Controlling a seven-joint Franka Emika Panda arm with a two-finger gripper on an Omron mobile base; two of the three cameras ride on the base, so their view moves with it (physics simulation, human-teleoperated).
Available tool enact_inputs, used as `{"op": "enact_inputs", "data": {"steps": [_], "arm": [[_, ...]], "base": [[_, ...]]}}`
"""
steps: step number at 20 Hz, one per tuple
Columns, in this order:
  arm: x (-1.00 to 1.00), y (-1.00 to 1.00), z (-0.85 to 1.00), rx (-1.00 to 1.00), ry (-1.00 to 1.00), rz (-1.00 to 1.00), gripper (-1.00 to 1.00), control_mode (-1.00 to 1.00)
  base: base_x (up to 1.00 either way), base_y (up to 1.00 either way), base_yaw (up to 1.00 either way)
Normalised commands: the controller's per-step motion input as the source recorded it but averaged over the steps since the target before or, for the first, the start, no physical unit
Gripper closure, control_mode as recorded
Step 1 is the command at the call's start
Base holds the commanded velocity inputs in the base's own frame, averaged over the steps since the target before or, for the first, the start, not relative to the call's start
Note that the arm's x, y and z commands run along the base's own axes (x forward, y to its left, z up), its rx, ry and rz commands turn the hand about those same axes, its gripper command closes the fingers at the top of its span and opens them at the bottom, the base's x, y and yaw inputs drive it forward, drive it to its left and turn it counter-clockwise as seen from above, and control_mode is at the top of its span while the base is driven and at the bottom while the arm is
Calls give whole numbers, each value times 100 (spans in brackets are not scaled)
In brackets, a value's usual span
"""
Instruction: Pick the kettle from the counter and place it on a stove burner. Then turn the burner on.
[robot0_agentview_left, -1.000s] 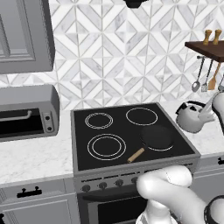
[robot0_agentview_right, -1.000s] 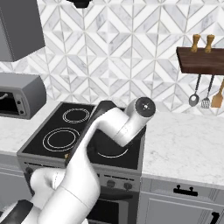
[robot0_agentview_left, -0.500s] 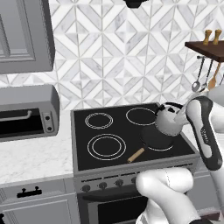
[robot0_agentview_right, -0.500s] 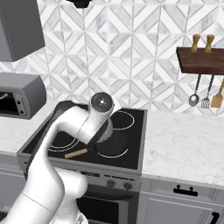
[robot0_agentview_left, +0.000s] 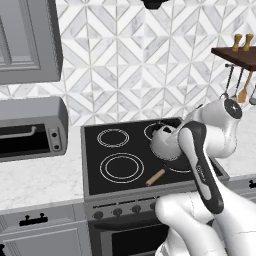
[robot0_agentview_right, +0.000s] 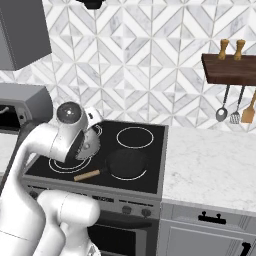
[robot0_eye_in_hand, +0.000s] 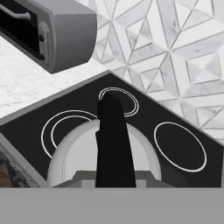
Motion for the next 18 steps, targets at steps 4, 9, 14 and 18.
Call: {"op": "enact_inputs", "data": {"steps": [4,9,14,18], "arm": [[0,87,0,0,5,0,100,-100],[0,64,0,1,7,0,100,-100],[0,55,0,6,14,0,100,-100],[4,30,0,9,15,-3,100,-100]], "base": [[0,0,0],[0,0,0],[0,0,0],[0,0,0]]}}
